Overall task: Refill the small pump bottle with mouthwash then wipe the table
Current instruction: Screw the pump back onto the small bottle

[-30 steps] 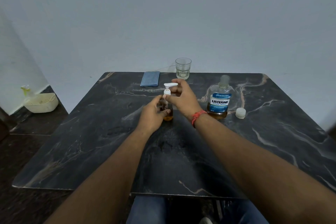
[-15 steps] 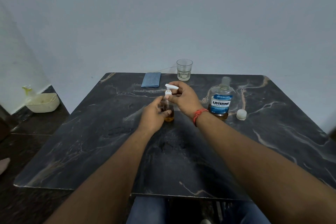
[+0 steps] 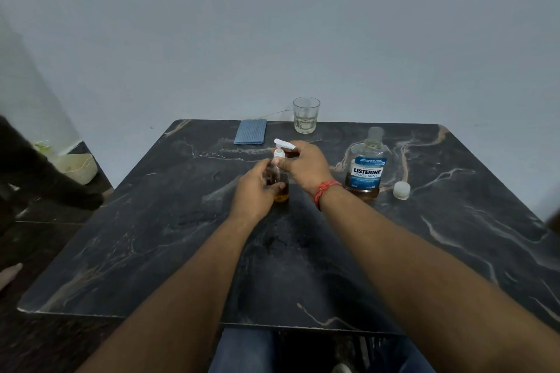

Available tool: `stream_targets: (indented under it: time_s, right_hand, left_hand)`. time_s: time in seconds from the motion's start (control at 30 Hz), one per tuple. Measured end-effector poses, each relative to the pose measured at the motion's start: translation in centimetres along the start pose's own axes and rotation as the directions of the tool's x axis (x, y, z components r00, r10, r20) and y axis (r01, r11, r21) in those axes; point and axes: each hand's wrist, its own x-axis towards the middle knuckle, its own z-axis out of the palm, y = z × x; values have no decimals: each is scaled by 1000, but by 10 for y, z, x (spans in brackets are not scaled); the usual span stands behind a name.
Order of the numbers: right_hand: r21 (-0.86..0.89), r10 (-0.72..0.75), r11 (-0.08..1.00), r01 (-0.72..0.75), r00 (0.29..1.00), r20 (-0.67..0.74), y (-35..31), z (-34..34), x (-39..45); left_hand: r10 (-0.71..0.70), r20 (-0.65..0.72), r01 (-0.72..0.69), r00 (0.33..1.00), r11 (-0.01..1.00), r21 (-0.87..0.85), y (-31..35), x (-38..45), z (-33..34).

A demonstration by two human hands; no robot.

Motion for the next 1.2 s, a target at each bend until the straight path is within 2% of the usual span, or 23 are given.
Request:
stream_targets:
  time_s: [0.7,0.97,1.2]
  right_hand:
    - [142,9,990,12,988,-152,2,23,-10]
    - [63,-14,998,25,987,-163,0,43,-2]
    - [-3,-30,1000,30,989,-142,-2,53,-1]
  left_hand:
    - [8,49,-4,999,997,-77,-1,3,-9]
    - [8,65,-6,998,1000,-28,-7,7,-29]
    - [-11,66,14,998,999,-50,-12,9,-41]
